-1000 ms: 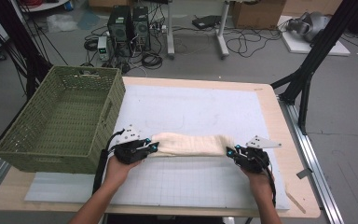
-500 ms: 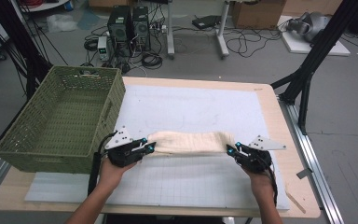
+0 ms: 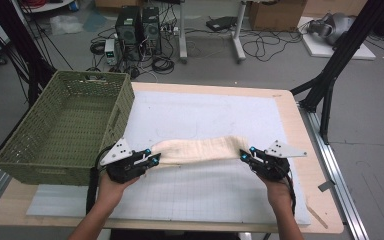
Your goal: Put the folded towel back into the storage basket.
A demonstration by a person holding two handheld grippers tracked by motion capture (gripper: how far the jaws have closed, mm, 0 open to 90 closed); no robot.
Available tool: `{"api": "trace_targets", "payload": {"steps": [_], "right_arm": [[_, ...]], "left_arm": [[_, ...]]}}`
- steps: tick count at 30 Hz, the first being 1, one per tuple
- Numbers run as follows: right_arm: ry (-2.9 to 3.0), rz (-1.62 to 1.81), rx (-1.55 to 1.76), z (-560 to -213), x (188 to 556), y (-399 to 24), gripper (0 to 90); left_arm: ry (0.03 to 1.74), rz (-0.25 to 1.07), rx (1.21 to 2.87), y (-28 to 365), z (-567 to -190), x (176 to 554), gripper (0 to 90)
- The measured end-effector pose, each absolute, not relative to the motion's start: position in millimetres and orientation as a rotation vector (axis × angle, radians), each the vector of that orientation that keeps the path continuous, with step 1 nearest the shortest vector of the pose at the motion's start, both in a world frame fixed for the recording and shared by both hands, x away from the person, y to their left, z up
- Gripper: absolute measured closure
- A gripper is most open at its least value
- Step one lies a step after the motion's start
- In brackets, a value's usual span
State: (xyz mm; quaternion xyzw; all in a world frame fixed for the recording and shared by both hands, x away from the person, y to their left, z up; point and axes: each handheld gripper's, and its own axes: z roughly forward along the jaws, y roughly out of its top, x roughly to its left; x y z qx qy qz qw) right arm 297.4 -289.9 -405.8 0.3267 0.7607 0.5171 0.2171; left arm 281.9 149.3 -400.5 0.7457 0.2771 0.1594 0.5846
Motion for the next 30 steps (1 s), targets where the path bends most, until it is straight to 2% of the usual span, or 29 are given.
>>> {"api": "trace_targets", "payload": {"steps": [30], "right_arm": [[2.100,1.553,0.739,-361,339,-228,80.9]], "left_arm": [[0.743,0.487,1.597,204,-359,248,80.4]]}}
